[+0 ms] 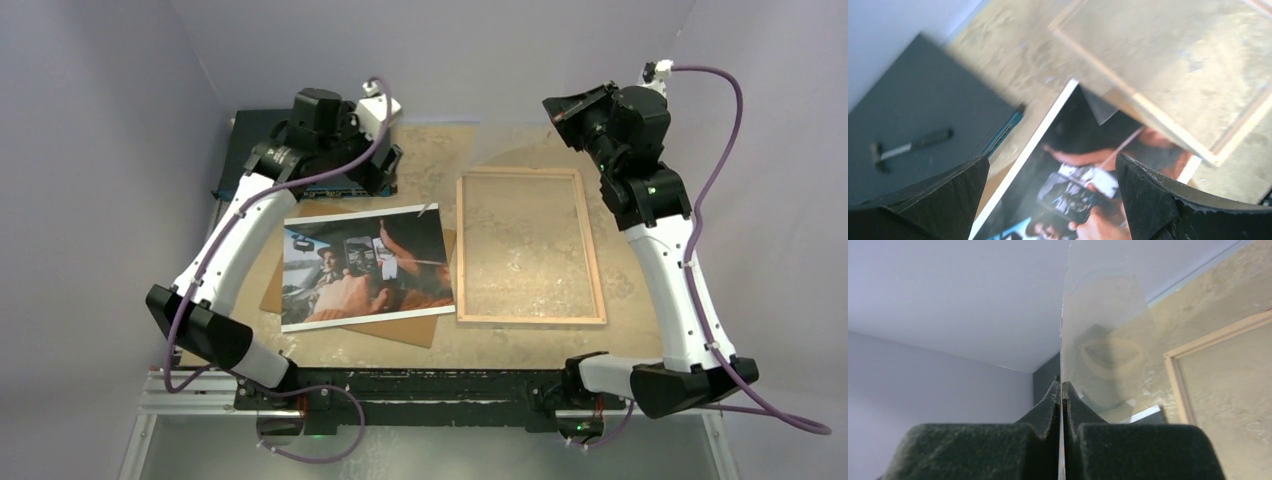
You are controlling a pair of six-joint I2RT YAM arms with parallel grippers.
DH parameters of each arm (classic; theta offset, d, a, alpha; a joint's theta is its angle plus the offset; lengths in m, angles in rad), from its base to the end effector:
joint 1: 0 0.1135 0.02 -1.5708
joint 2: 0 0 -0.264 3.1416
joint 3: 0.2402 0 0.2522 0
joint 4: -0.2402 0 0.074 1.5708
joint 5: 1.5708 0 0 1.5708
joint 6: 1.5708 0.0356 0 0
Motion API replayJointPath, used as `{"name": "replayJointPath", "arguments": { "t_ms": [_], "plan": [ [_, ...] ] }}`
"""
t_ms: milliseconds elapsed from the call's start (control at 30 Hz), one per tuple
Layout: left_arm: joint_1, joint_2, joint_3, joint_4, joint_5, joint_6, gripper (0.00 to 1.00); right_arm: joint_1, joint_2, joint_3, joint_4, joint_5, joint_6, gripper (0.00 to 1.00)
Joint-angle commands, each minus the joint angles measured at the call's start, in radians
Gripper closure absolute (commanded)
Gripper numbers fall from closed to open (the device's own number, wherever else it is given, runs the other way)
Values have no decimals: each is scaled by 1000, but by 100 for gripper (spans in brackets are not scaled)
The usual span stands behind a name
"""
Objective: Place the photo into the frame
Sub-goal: Pick up the photo frame item at the center of the board.
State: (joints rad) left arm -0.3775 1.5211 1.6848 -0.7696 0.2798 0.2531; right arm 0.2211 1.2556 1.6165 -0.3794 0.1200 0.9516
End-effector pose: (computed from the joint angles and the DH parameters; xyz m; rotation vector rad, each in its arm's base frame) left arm 0.3010 -0.1299 0.4147 0.8244 2.0116 -0.3753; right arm 0.2502 0.0519 0.5051 0.6791 1.5038 0.8123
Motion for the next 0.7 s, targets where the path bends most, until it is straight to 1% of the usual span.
{"name": "replayJointPath", "arguments": {
  "t_ms": [0, 133, 200, 300, 400, 467, 567, 667],
  "plan": [
    [-178, -24, 91, -38, -32, 14, 3, -1, 7, -1, 116, -54, 137, 100],
    [-340, -25, 74, -24, -204, 62, 1, 22, -7, -53, 152, -50, 183, 100],
    [-416, -34, 51, 22, -306, 68, 1, 29, -7, -67, 158, -53, 199, 100],
    [-498, -44, 23, 102, -427, 83, 1, 33, -2, -91, 173, -74, 226, 100],
    [-537, -46, 2, 206, -546, 126, 5, 35, -4, -108, 188, -92, 243, 100],
    [-543, -44, 0, 246, -565, 141, 7, 35, -9, -114, 190, -98, 247, 100],
    [-559, -25, -17, 264, -600, 167, 11, 35, -18, -121, 195, -112, 251, 100],
    [-566, -16, -56, 289, -634, 186, 19, 35, -26, -130, 197, -117, 255, 100]
  ]
}}
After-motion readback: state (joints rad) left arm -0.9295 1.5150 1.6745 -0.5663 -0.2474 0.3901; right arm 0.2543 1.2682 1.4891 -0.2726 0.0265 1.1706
